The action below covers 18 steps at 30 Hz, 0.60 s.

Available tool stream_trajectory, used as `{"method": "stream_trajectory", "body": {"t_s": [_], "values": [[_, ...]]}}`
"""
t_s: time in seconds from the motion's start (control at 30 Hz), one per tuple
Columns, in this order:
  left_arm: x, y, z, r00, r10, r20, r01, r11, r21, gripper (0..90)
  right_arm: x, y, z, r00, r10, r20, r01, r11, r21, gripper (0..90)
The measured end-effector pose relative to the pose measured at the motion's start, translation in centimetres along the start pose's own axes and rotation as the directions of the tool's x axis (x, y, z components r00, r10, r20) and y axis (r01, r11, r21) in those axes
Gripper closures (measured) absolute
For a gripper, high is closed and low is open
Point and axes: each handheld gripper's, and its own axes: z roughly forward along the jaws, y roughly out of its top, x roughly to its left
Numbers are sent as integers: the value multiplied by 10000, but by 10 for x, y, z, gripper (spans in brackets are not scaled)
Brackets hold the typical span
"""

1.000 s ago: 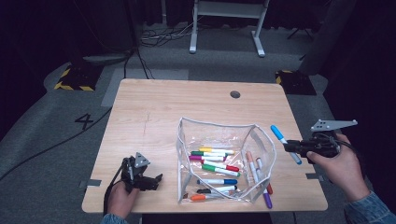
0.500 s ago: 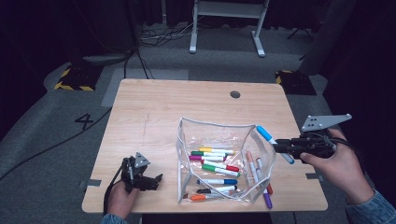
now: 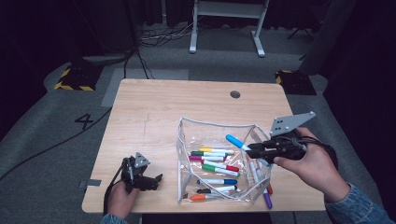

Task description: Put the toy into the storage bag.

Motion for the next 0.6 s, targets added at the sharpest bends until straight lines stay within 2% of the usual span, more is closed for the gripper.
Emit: {"method": "stream_trajectory", "body": {"t_s": [0.33, 0.57, 0.6], "values": [[0, 0, 0, 10000, 4, 2, -4, 10000, -4, 0, 20, 30, 23, 9936, -912, -669, 950, 9939, 552, 769], [0, 0, 0, 10000, -30, 12, 30, 10000, -10, 0, 22, 39, 43, 9885, -1163, -963, 1276, 9845, 1205, 768], [0, 0, 0, 10000, 16, 0, -16, 10000, 3, 0, 21, 40, 53, 9873, -1170, -1078, 1321, 9804, 1459, 769]]}}
